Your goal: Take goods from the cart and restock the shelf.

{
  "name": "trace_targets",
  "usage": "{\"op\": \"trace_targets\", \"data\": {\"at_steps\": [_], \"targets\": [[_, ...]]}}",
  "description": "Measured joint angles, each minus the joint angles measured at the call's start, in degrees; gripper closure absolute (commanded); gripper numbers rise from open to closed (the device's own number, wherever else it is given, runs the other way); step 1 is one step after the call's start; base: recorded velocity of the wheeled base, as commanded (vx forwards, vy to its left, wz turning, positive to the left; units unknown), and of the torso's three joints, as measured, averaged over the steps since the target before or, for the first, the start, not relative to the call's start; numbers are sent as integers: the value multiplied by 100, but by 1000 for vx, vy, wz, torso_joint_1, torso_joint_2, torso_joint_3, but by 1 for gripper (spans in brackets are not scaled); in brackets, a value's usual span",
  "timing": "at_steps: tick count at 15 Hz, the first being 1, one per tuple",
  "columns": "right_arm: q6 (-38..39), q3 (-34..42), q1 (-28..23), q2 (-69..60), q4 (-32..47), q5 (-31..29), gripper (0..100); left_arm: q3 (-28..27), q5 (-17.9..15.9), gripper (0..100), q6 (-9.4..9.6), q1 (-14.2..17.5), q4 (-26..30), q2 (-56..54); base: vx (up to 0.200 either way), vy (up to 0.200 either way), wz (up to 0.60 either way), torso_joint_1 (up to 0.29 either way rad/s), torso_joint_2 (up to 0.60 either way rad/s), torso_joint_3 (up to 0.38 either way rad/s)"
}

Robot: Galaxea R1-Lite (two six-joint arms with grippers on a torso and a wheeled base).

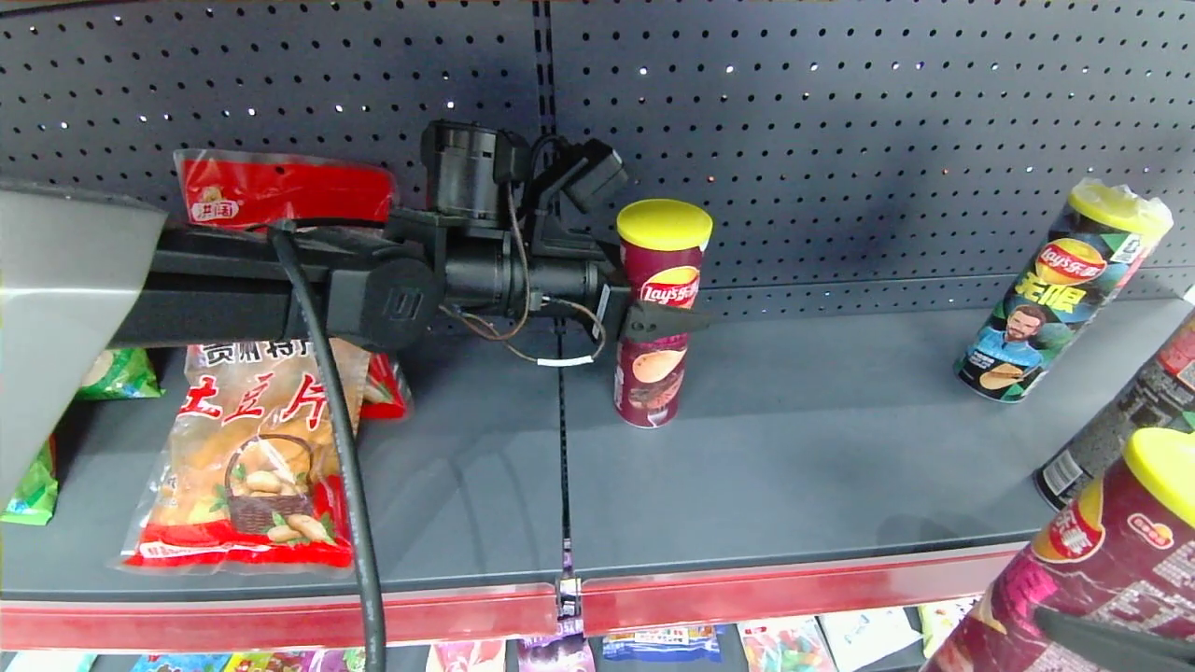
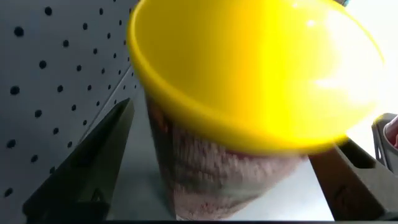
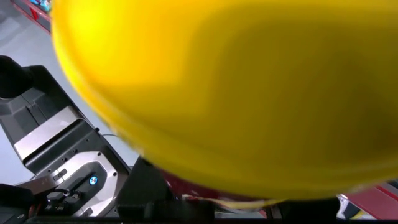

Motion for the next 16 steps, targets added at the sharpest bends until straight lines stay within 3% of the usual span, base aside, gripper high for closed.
{"op": "trace_targets", "data": {"at_steps": [1, 2, 9, 16], "targets": [[4, 0, -2, 0, -4, 0, 100, 5, 6, 0, 0, -21, 2, 11, 0, 0, 0, 0, 0, 0], [6, 0, -2, 0, -4, 2, 100, 5, 22, 100, 2, -32, -2, 26, 0, 0, 0, 0, 0, 0], [52, 15, -5, -6, -4, 9, 100, 190, 41, 100, 38, -30, -49, 24, 0, 0, 0, 0, 0, 0], [156, -22, -2, 0, -37, 27, 100, 1871, -508, 100, 39, -43, -5, -1104, 0, 0, 0, 0, 0, 0]]}}
